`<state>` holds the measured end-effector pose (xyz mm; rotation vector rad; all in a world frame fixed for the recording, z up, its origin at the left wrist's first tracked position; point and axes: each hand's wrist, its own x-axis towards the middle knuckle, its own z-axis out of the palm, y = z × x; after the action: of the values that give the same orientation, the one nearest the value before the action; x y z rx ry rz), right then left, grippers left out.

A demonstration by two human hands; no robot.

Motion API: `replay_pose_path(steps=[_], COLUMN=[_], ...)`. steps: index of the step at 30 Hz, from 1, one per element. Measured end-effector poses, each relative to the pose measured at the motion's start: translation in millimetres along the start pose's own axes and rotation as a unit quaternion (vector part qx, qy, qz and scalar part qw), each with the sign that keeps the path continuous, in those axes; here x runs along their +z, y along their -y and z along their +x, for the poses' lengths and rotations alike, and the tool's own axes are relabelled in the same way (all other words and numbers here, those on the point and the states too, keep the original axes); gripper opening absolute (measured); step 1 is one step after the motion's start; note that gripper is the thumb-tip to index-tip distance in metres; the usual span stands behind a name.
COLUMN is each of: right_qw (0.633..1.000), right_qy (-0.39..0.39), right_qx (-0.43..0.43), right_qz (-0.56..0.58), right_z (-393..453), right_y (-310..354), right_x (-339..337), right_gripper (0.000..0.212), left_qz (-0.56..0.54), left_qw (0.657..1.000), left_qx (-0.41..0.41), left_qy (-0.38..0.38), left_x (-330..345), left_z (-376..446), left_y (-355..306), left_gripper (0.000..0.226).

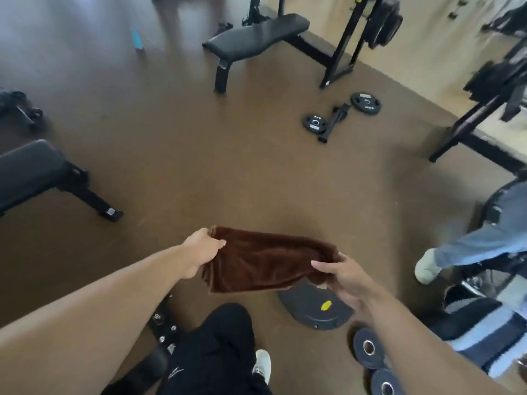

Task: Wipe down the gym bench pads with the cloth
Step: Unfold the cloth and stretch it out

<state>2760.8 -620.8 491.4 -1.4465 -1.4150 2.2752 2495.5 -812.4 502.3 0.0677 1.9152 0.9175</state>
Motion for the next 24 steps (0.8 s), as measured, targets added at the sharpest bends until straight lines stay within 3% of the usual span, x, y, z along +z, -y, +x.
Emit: replay_pose_path(steps=[3,7,11,14,16,19,24], right_qw=[0.997,0.988,0.974,0.973,0.976,0.973,0.967], right_qy=[0.022,0.033,0.038,0.024,0.025,0.059,0.107], right_qx=[0.005,-0.012,-0.025,-0.060,-0.073,-0.078,-0.061], right_qz=[-0.075,-0.149,-0.222,-0.223,-0.206,-0.207,-0.223], right_z=[70,176,277,355,401,468,596], right_y=[64,135,199,241,274,330,433], right_x=[31,77,136,186,224,280,356], right_gripper=[0.039,0.035,0.033,0.017,0.025,0.052,0.047], left_qz=[-0.078,-0.111,-0.143,-0.155,-0.166,-0.202,-0.158], left_qw=[0.996,0.989,0.989,0.988,0.985,0.976,0.984], left_qx=[-0.016,-0.024,-0.014,-0.009,0.017,0.047,0.064], left_qy=[0.033,0.095,0.026,-0.007,-0.037,-0.066,-0.044], left_x=[-47,-118,-190,-241,-278,-342,-444], left_z=[42,106,203,271,307,356,456], left_y=[-52,-106,-156,-198,-230,-283,-377], left_gripper=[0.024,0.045,0.043,0.034,0.029,0.047,0.051])
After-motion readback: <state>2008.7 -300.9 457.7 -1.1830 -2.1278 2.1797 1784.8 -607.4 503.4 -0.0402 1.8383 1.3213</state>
